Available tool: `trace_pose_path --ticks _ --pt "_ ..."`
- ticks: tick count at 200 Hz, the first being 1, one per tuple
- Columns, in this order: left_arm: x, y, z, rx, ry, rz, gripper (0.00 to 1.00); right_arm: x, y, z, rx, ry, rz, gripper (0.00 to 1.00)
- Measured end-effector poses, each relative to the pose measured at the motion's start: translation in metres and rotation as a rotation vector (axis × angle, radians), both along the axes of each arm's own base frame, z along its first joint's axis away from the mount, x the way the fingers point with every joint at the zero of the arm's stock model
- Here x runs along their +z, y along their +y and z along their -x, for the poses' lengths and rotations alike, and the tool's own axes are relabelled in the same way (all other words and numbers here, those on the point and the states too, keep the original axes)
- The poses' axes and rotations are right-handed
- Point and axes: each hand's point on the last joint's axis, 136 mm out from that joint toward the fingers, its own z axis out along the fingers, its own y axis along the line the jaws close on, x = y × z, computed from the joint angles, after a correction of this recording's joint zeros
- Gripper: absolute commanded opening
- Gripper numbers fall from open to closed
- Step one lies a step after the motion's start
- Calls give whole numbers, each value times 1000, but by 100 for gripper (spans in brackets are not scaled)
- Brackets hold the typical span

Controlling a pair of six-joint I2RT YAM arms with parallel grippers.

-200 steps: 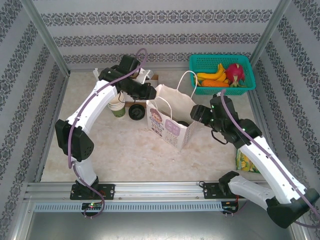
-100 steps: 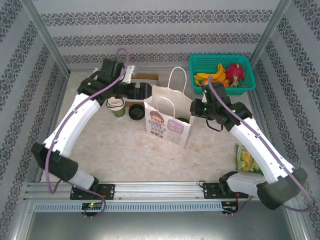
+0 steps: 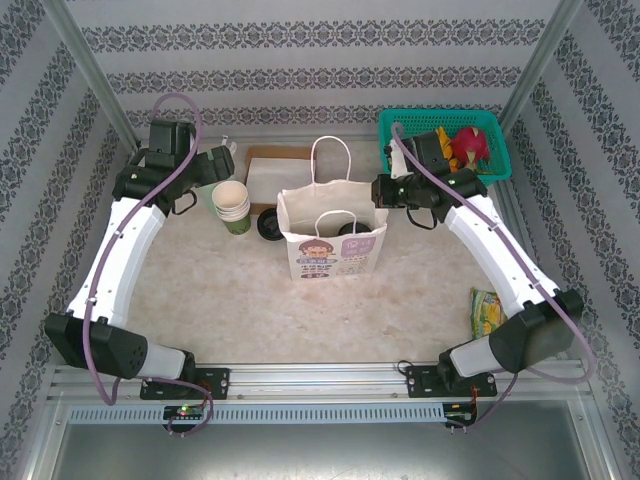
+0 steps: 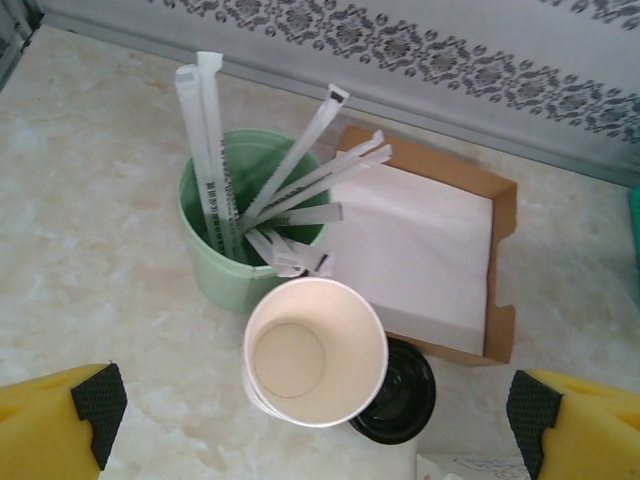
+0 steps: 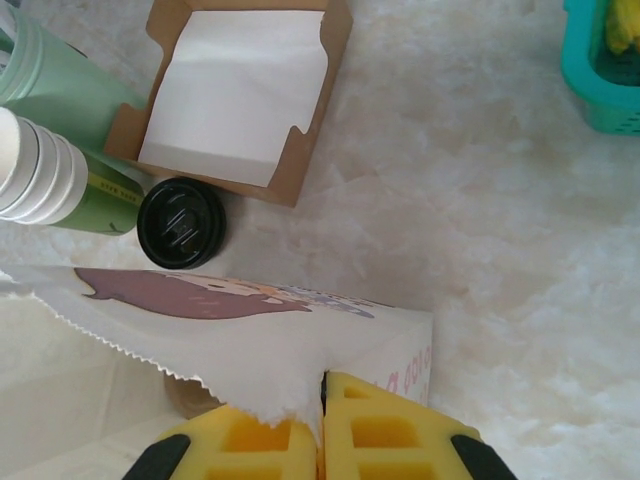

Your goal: Pack the takeout coffee

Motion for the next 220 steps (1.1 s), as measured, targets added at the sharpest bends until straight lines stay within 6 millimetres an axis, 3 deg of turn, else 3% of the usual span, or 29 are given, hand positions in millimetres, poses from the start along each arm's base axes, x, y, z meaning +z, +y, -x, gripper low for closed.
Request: trace_pose_path --ticks 19,26,38,46,58,86,91,120,150,175,191,220 --pt "-6 5 -3 12 16 1 97 -2 1 -3 -6 6 -2 26" --pt "-8 6 -5 12 22 8 96 -2 1 -3 -13 10 -4 36" --pt "-11 9 -7 11 29 25 95 -2 -1 -4 -22 8 0 41" --pt "-13 11 -8 10 31 36 94 -1 -2 -4 -33 7 -3 53" --pt "-15 13 -12 10 29 51 92 2 -4 -4 -44 -9 2 62" --pt "-27 11 -21 0 59 63 83 25 -18 -3 -116 -134 -27 87" --pt "-29 10 -25 -3 68 63 80 30 -21 -2 -130 -170 -32 97" --pt "-44 7 -49 -39 125 39 70 66 -46 -4 -269 -369 -91 98" --pt "-56 0 -59 -122 191 -85 54 89 -67 -15 -404 -474 -129 98" --pt "-58 -18 -65 -227 223 -203 42 83 -81 -18 -479 -481 -139 98" --pt "-58 -26 -68 -275 235 -252 40 75 -87 -16 -509 -467 -137 98" --pt "-60 -21 -70 -288 264 -326 36 72 -97 -16 -550 -462 -141 98"
